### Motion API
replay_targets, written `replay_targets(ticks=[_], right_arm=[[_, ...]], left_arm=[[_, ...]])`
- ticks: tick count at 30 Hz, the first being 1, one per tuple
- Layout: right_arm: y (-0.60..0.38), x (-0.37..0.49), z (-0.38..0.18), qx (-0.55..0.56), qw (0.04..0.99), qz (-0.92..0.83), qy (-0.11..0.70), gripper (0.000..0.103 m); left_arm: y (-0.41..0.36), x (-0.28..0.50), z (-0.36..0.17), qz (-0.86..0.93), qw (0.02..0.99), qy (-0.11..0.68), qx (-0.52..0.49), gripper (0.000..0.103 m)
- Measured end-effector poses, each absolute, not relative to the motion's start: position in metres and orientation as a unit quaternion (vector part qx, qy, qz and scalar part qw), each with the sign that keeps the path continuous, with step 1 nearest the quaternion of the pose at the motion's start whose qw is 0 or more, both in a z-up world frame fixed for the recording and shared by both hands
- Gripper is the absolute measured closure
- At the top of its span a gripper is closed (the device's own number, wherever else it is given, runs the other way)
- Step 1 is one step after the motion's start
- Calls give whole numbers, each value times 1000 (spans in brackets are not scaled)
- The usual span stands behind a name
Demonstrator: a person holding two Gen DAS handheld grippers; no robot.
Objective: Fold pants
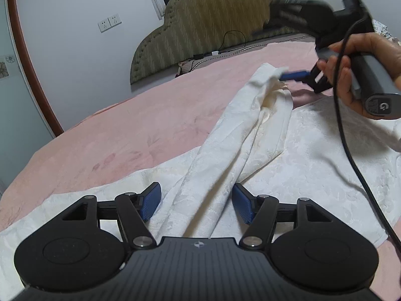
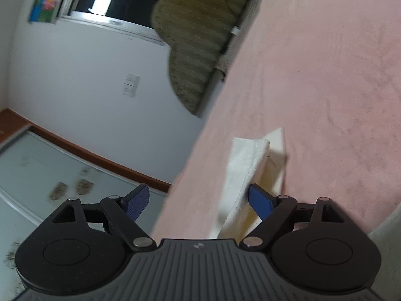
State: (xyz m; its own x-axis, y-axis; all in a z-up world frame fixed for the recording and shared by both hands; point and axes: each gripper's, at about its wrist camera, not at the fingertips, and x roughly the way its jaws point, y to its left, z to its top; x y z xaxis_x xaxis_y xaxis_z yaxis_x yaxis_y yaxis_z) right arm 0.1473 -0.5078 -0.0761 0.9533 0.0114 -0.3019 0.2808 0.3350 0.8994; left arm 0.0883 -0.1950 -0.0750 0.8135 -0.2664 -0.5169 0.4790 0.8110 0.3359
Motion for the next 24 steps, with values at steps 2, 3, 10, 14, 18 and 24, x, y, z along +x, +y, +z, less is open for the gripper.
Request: replay_targets(ticks=[2,3,10,14,18,24], right_arm=[[-509,154,-77,560,812,-95,134,20],[-510,159,-75,557,813,-98,138,20],[-512,162,-80,550,810,-132,154,96],[-506,132,-62,530,828,-136,123,97],[-500,82,-33,504,849,-134,88,97],[-496,4,-15,492,854,-153,70,97]], left_arm=[[-195,89,-75,-203,924,231,229,35],[-194,90,-74,-203,923,232,228,35],[-193,92,-73,-201,924,231,228,34],[-197,86,-73,-191,926,213,246,38],[-200,73,-72,-192,924,182,278,51],[-203,47,-66,-219,919,136,298,79]])
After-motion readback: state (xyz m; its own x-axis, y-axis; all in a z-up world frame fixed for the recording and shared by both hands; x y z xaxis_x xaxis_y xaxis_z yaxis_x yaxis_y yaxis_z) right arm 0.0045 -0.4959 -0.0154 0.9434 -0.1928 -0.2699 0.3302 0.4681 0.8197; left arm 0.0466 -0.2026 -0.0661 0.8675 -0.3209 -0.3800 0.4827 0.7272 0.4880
